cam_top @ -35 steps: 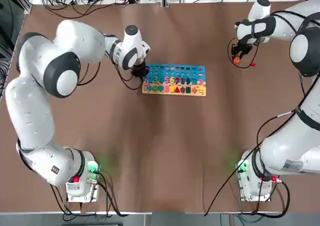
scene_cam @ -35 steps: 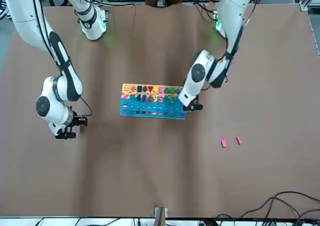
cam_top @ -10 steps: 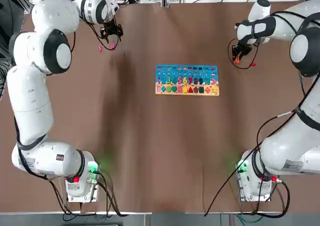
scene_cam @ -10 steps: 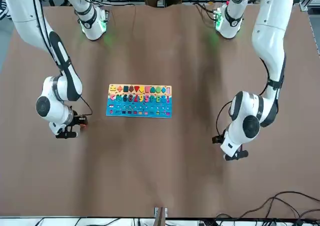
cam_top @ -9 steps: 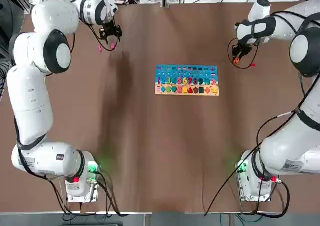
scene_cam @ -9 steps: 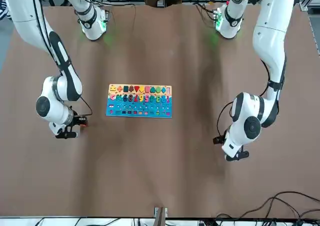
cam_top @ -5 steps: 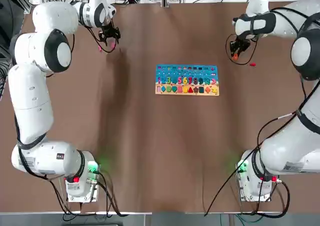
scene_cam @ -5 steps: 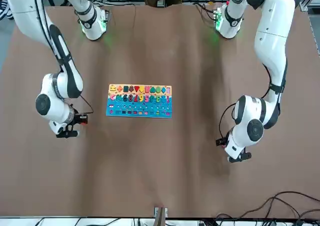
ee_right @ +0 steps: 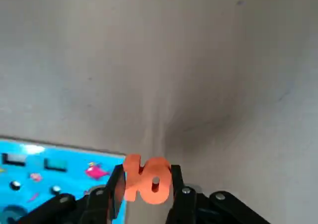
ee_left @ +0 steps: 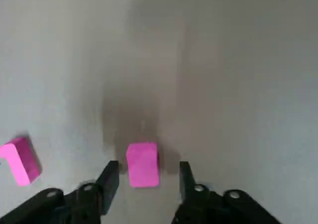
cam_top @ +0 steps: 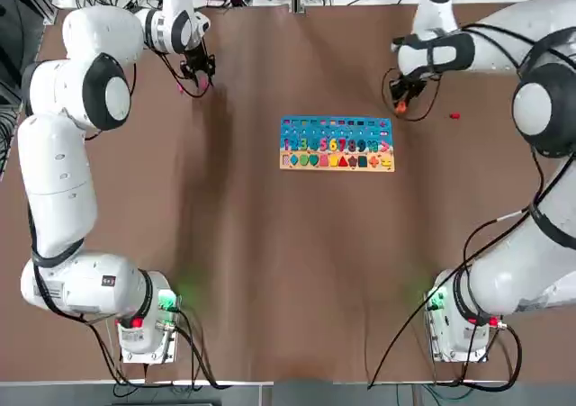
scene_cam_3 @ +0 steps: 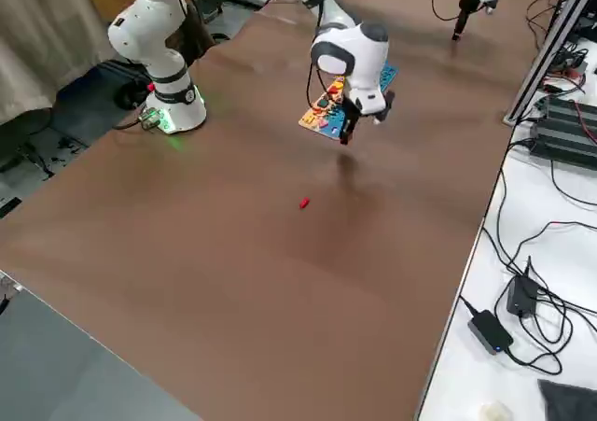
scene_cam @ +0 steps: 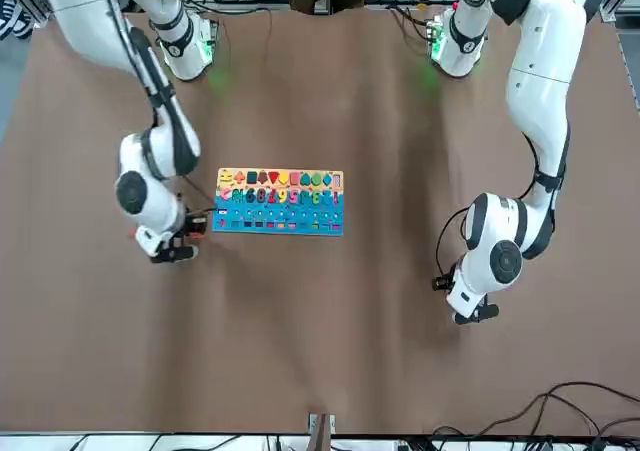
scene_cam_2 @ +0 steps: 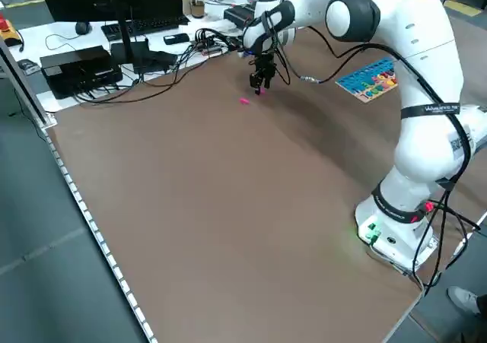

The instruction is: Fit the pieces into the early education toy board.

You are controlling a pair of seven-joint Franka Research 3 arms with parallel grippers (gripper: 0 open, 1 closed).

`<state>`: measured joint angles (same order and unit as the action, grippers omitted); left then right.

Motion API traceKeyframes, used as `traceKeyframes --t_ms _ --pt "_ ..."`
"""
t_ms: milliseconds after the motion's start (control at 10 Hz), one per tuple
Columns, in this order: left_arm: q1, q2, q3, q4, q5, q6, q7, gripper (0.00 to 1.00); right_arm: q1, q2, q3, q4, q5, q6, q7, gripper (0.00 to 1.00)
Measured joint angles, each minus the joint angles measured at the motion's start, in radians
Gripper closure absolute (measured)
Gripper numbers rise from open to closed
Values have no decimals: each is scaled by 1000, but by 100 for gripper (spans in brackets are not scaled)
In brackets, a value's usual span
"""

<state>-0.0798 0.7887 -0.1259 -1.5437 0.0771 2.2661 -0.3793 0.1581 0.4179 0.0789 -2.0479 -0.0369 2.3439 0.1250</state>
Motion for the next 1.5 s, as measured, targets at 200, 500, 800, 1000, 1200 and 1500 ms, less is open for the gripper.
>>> traceKeyframes --t_ms 200,500,800,1000,1200,1500 --pt "0 0 0 2 0 1 6 56 36 -10 0 -38 0 1 26 59" --pt "0 0 0 4 0 1 7 74 70 -27 1 -74 1 2 59 59" --pt "-1 -6 -6 17 0 -3 7 74 133 -36 2 -91 1 22 128 59" --pt "-34 -49 -22 18 0 -77 7 74 146 -37 2 -139 1 105 147 59" --pt "-109 -125 -26 -22 0 -118 0 74 168 -37 2 -158 1 122 194 59" --pt "-236 -225 -54 -164 0 -123 -109 74 207 -39 2 -159 1 122 241 59"
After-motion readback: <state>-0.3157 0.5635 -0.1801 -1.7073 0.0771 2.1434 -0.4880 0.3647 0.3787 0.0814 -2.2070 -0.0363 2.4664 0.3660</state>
